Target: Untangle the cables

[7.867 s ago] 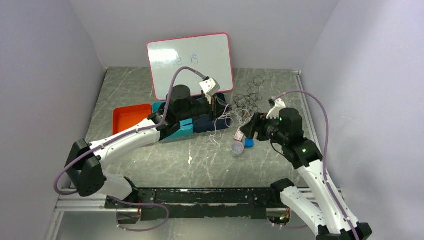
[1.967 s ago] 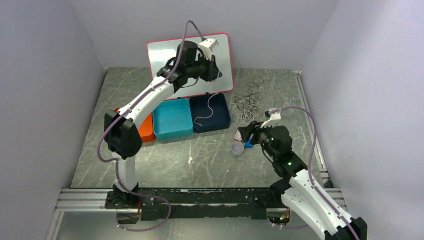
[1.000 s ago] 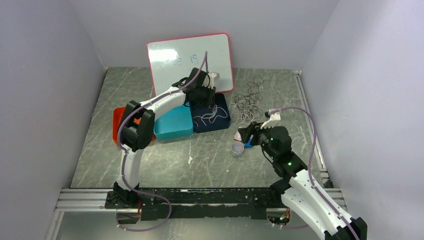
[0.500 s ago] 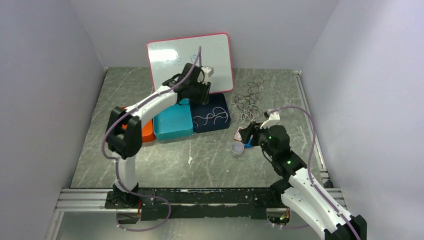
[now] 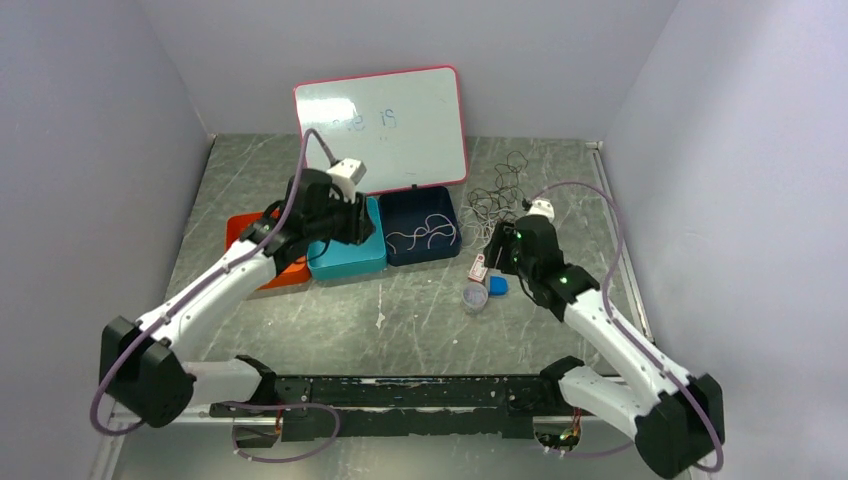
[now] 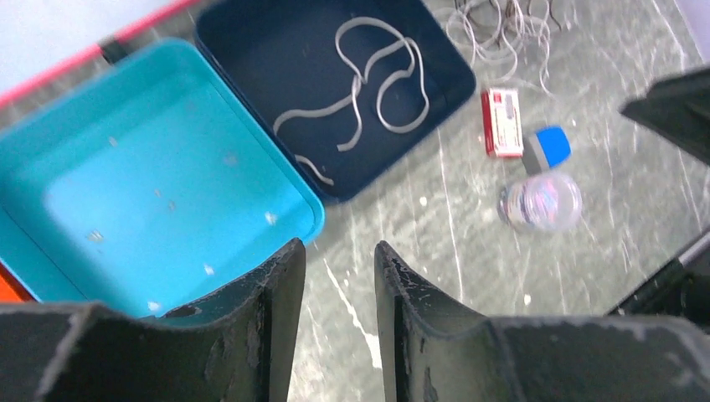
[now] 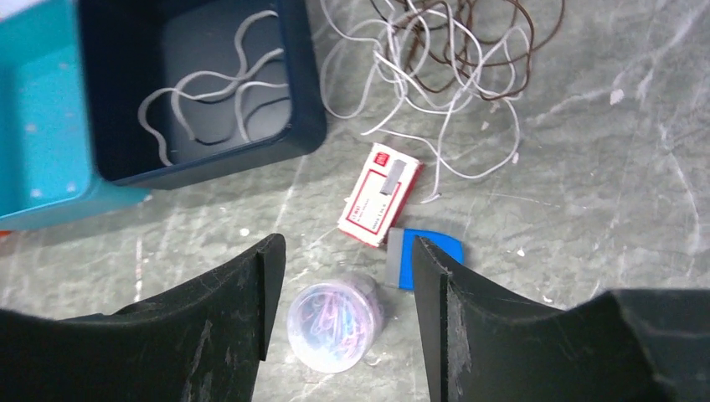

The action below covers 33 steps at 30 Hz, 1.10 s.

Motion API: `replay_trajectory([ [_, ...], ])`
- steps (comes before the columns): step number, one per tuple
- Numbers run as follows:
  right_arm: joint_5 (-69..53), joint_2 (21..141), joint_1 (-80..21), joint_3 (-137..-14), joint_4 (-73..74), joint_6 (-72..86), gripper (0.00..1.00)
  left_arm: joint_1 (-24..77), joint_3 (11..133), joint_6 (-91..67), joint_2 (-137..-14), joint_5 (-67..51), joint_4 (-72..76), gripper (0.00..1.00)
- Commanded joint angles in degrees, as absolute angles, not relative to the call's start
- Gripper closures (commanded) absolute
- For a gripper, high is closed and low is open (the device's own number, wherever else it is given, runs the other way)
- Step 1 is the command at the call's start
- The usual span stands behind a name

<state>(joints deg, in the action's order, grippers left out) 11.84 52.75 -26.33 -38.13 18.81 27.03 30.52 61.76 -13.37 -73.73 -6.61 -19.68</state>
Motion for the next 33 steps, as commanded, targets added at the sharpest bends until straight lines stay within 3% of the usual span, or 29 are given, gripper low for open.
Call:
replay_trajectory([
  [1, 11.6, 60.7, -24.3, -42.6, 22.0, 26.6, 0.40, 30.7, 52.9, -16.9, -66.6, -12.2, -14.9, 0.59],
  [9, 7.2, 73.9, -17.6, -47.5, 19.7, 25.7, 0.48, 30.6, 44.5, -23.5, -58.5, -15.4, -12.7, 0.64],
  [20, 8.0, 81.2, -15.9, -48.2, 17.0, 25.3, 0.62, 30.8, 44.1, -22.9, -57.9, -18.6, -12.4, 0.67],
  [25, 8.7, 80.5, -15.9, -47.8, 17.6, 24.4, 0.75, 30.7, 44.0, -23.2, -57.9, -17.7, -12.4, 0.67],
  [31, 9.9, 72.7, -15.8, -47.1, 19.2, 23.6, 1.00, 30.8, 43.2, -24.1, -57.3, -18.5, -9.7, 0.68],
  [33, 9.4, 69.4, -15.9, -47.6, 20.2, 23.3, 1.00, 30.6, 43.2, -23.7, -57.4, -19.4, -8.6, 0.68],
])
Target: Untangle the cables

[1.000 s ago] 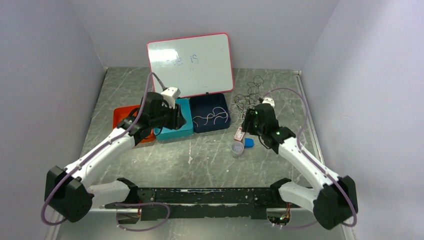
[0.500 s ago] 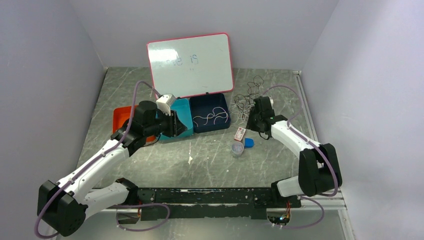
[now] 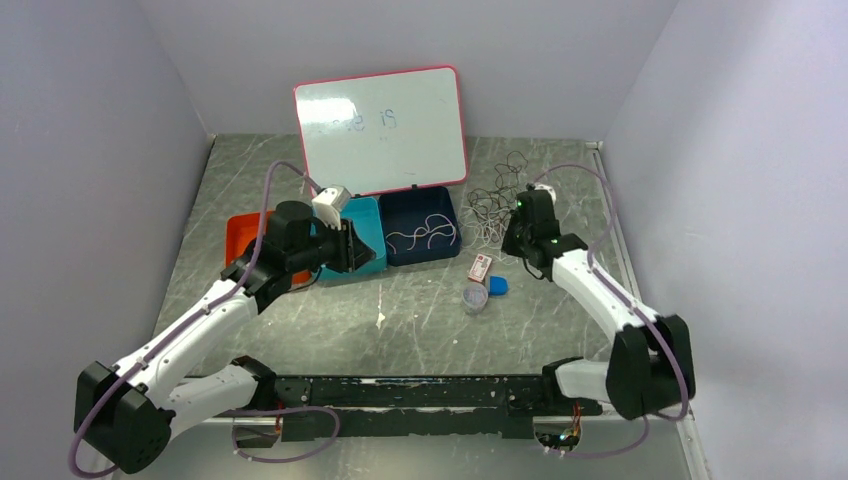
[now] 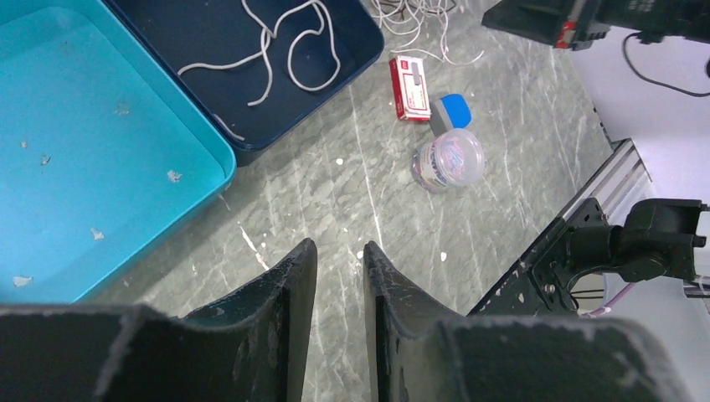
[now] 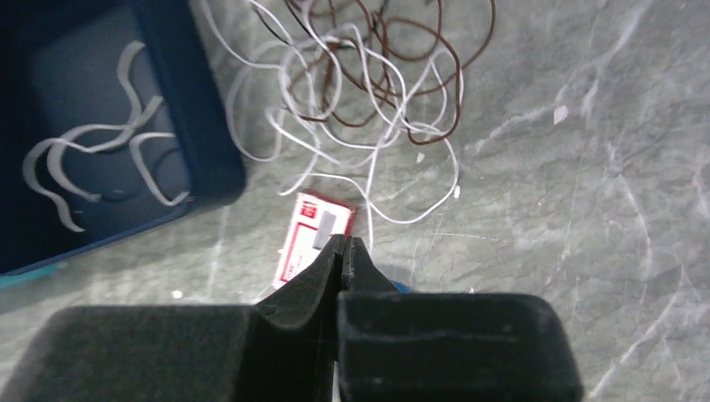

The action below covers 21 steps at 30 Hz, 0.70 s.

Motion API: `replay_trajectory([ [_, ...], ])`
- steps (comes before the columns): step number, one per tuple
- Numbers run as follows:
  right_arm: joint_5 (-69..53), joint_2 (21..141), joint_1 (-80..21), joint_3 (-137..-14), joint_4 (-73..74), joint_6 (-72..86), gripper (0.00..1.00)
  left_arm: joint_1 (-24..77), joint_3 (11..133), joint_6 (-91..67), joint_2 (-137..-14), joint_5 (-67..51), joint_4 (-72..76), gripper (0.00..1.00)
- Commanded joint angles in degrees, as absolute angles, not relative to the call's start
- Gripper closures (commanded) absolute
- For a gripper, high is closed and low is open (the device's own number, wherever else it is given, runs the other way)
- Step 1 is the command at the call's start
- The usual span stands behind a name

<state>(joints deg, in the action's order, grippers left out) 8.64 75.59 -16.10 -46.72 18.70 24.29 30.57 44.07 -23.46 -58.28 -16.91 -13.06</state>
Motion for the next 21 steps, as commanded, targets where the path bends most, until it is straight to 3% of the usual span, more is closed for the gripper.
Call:
replay_trajectory([
  [1, 9.1, 68.2, -15.9, -48.2, 20.7, 23.0, 1.00, 30.7, 43.3, -23.5, -57.5, -19.7, -8.2, 0.68],
  [9, 9.8, 62.2, -15.8, -52.2, 25.1, 21.1, 1.00, 30.8, 44.4, -23.6, -59.4, -22.0, -3.9, 0.68],
  [13, 8.4, 65.4, -15.8, -52.3, 25.4, 20.4, 0.82, 30.8, 44.4, -24.2, -60.2, -22.3, -2.8, 0.68],
  [21, 5.6, 67.8, -15.9, -46.6, 21.5, 25.1, 0.59, 30.8, 43.0, -24.5, -58.3, -21.0, -4.0, 0.67],
])
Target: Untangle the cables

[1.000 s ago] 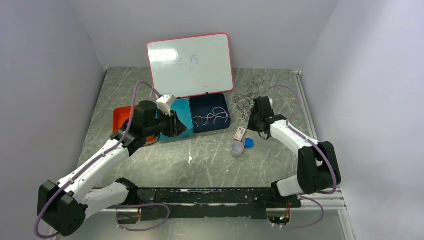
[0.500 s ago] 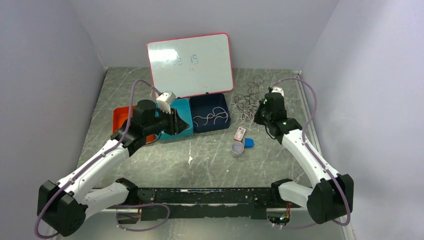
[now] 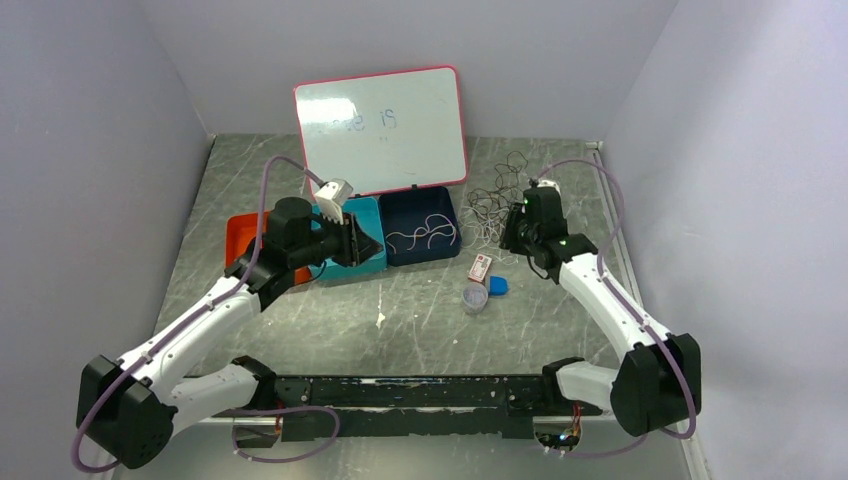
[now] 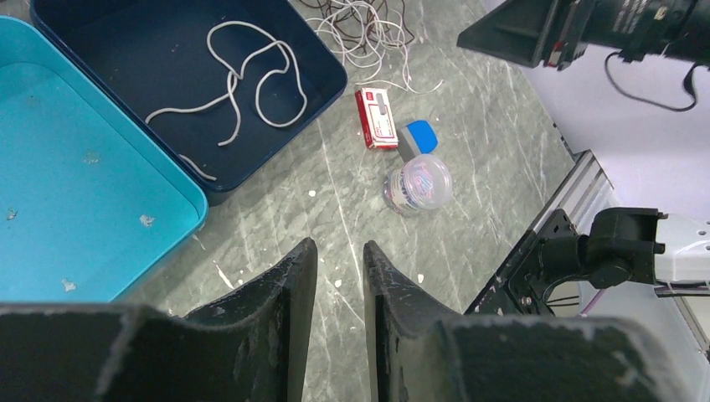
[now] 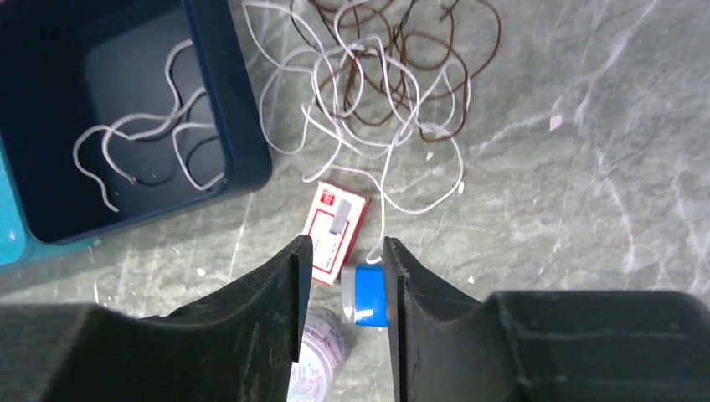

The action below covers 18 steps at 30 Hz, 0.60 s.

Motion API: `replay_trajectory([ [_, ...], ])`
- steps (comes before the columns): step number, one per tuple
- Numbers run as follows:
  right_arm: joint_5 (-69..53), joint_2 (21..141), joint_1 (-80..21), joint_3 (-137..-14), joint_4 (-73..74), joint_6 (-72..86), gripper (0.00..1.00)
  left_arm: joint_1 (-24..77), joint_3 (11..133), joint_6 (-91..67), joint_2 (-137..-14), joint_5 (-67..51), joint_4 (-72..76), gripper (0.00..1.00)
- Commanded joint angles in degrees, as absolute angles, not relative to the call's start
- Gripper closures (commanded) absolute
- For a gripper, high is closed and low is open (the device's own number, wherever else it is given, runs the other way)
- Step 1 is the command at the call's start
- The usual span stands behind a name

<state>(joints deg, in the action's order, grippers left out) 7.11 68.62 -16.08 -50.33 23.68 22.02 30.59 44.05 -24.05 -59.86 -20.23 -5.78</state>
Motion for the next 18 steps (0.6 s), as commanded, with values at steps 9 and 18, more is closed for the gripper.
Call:
replay_trajectory([
  [9, 5.0, 67.3, -16.1, -32.5, 6.5, 33.4, 0.52, 30.8, 41.9, -25.1, -57.9, -21.1, -3.5, 0.68],
  [18, 7.7, 68.0, -16.2, -28.7, -3.9, 34.0, 0.52, 30.8, 41.4, -24.9, -56.6, -20.4, -4.9, 0.68],
])
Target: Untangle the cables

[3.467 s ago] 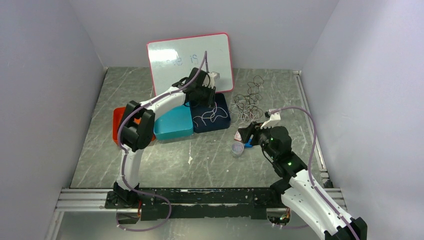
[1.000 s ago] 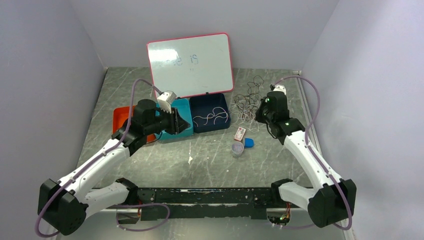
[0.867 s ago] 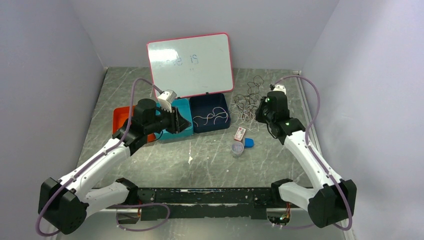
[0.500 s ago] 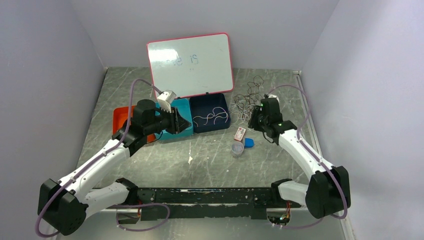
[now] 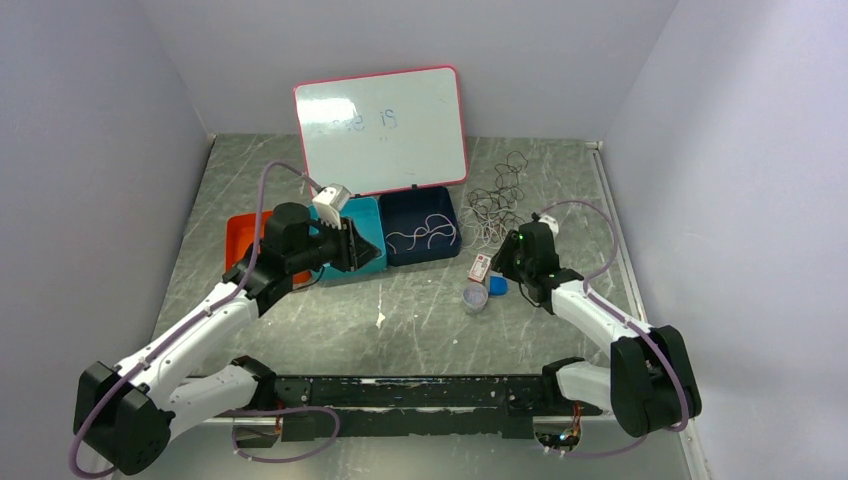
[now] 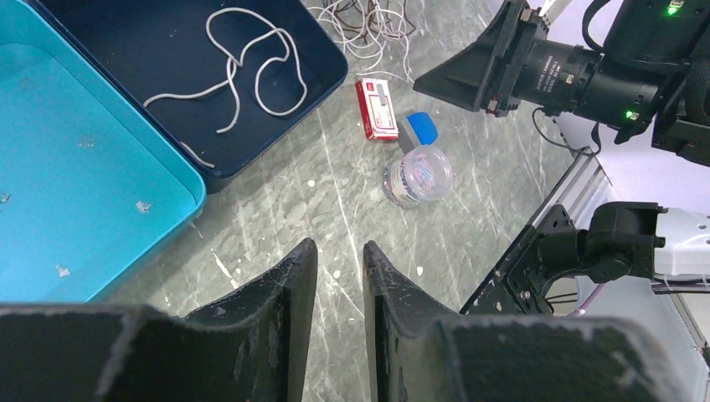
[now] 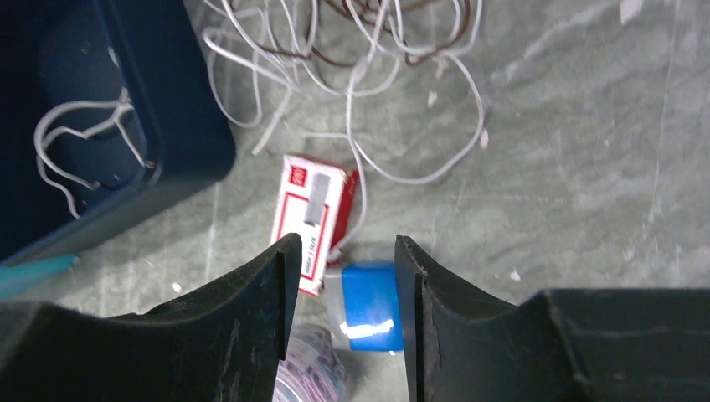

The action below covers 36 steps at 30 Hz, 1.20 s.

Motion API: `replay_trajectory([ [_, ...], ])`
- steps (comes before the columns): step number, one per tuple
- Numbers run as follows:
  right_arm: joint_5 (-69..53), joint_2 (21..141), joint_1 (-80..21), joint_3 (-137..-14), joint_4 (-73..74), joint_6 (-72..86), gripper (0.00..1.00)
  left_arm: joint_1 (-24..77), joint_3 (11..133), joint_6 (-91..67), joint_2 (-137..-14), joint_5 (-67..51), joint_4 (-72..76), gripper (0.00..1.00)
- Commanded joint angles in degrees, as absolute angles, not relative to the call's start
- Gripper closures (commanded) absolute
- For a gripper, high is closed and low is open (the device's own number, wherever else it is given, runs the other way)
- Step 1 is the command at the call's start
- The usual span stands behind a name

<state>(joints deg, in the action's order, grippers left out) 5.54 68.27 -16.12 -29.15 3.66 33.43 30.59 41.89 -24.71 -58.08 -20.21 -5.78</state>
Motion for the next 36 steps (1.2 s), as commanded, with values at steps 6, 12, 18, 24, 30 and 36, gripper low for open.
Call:
replay_trajectory([
  [6, 10.1, 69.7, -16.2, -29.6, -4.5, 32.8, 0.59, 30.8, 40.5, -26.1, -55.8, -20.5, -3.9, 0.68],
  [12, 11.3, 70.5, -16.2, -30.3, -4.7, 31.4, 0.85, 30.8, 40.7, -25.4, -55.9, -19.9, -4.9, 0.68],
  [18, 13.1, 66.3, -16.3, -31.3, -2.1, 29.2, 0.99, 30.8, 40.0, -25.9, -55.6, -19.8, -4.2, 0.68],
  [24, 11.8, 60.0, -16.4, -36.4, 5.2, 27.1, 1.00, 31.3, 41.5, -23.4, -57.0, -20.2, -5.0, 0.68],
  [30, 12.2, 53.3, -16.3, -44.8, 16.3, 24.3, 1.00, 36.2, 46.4, -21.8, -61.5, -18.1, -4.3, 0.66],
  [36, 10.5, 49.5, -16.3, -54.9, 22.5, 22.0, 1.00, 42.3, 52.6, -18.3, -68.6, -15.6, -1.8, 0.61],
])
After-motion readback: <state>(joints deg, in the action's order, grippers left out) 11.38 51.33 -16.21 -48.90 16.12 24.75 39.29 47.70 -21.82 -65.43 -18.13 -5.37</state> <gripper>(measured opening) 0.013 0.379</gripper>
